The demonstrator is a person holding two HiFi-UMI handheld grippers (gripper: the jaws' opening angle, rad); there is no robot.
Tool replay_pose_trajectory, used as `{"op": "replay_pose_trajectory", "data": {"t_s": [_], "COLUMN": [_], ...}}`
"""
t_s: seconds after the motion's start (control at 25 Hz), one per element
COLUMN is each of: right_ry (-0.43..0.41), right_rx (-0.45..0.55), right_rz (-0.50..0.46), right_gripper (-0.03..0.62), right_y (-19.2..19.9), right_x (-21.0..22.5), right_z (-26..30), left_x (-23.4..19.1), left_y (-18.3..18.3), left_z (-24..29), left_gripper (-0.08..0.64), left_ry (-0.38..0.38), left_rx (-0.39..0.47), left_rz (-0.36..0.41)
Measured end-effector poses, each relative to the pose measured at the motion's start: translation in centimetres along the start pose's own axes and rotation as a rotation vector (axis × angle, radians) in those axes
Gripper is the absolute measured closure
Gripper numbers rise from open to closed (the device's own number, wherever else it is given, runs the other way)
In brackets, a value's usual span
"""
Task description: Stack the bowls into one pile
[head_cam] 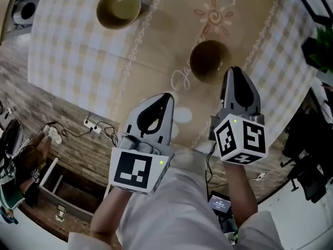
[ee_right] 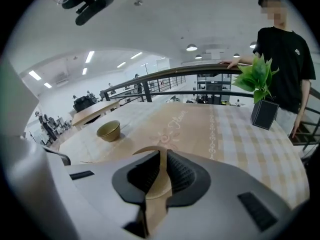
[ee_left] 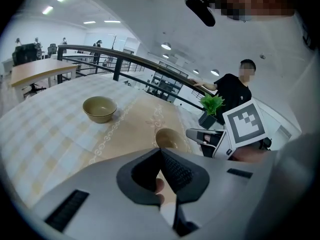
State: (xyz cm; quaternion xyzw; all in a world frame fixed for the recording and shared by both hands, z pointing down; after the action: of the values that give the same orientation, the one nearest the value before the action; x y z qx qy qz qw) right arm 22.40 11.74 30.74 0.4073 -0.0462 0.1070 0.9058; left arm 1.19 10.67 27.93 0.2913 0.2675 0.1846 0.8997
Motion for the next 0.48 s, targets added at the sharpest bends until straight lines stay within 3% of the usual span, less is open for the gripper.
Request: {"op": "replay_pose_trajectory", "data": {"t_s": [0.16, 0.24, 0.48], "right_ry": [0.012, 0.050, 0.324], "right_rx": [-0.001, -0.002, 0.015], "right_rz": [-0.007, 0.011, 0.149], "right_gripper": [0.554, 0.554, 0.554], "right_y": [-0.1, -0.1, 0.6], "right_x": [-2.1, -3.2, -7.2], "right_z": [-0.2, -0.1, 0.5], "left_x": [-1.5, -3.2, -10.6], "left_y": [-1.2, -2.0, -5.0], "left_z": [0.0, -0.4, -1.6], "left_gripper": [0.541, 0.541, 0.541], "left_ry": [0.044, 0.081, 0.219], "left_rx": [0.016, -0.025, -0.072], "left_rz": [0.014, 0.049, 0.093]}}
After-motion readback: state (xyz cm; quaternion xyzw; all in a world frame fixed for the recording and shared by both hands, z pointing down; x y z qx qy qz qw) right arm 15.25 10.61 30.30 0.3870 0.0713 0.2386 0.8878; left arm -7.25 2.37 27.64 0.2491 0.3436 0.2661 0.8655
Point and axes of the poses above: the fingertips, and each gripper's own axes: z forward along the fingers, x to its right, y out of its underside, the point moved 10 cm from there along -z, backward along the fingers, and after that the axes turned 1 degree about -y, right-handed, at the moved point
